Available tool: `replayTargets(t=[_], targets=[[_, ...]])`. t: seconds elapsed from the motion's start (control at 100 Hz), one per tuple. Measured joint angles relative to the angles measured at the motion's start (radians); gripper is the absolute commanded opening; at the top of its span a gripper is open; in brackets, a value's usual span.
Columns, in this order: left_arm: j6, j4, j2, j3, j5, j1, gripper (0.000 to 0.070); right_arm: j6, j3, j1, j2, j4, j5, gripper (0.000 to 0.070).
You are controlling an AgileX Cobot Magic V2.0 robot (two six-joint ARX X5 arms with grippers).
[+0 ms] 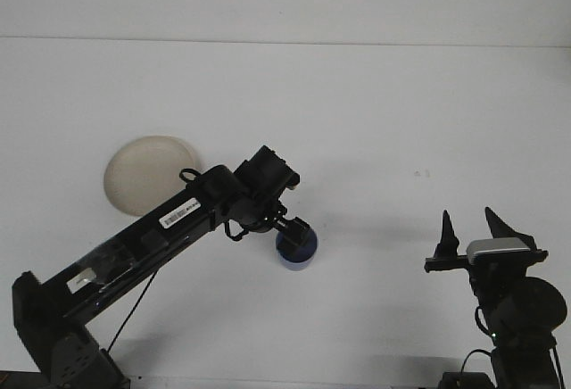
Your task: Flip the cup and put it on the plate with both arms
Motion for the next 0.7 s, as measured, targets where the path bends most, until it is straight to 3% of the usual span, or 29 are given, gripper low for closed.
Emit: replayTargets(t=[0.58, 0.64, 0.7], targets=[[0.035, 0.001, 0.145, 0.0, 0.0, 0.0, 0.0494, 0.0, 0.0, 0.0, 0.0, 0.0, 0.0, 0.048], [0.037, 0.006, 0.148, 0.0, 0.0, -0.001, 0.0416, 0.0, 0.0, 0.0, 0.0, 0.0, 0.0, 0.048], [0.041, 0.01, 0.148, 0.0, 0.0, -0.001, 0.0256, 0.0, 0.0, 0.0, 0.0, 0.0, 0.0, 0.048]])
